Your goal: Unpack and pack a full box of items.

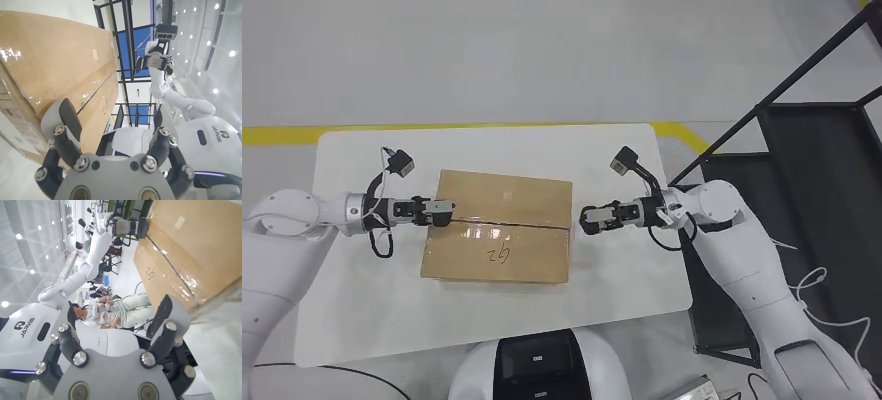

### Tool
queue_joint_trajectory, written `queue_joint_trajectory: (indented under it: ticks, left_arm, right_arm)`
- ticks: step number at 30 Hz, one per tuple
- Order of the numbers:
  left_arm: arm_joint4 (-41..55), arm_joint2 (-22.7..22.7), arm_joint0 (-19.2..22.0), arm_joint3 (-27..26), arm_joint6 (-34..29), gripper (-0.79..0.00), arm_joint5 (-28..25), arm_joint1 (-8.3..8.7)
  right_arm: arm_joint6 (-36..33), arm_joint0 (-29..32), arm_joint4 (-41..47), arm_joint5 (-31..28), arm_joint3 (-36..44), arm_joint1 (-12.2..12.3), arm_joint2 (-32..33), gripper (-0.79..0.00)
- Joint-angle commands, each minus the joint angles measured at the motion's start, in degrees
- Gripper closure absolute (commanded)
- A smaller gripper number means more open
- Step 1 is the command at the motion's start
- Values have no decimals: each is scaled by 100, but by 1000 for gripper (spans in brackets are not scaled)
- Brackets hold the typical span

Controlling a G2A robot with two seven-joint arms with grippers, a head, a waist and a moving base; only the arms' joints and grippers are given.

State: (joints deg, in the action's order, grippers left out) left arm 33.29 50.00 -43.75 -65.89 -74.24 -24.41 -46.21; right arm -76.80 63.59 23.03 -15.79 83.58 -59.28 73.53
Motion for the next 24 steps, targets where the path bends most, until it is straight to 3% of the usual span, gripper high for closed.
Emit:
queue_joint_trajectory:
  ticks: [1,8,13,20,24]
  left_arm:
    - [-92,9,18,0,4,-785,-52,-11]
    - [-202,7,14,-13,57,-785,-98,-20]
    - [-202,7,14,-13,57,-785,-98,-20]
    - [-202,7,14,-13,57,-785,-98,-20]
    - [-202,7,14,-13,57,-785,-98,-20]
  right_arm:
    - [-1,292,-251,2,76,88,365,-785]
    - [-72,1274,-523,-163,355,320,1398,-785]
    - [430,1677,-1333,-738,513,400,1783,-785]
    - [1519,1732,-3177,-1577,670,403,1557,-785]
    - [1945,1699,-3976,-1690,721,388,1342,-785]
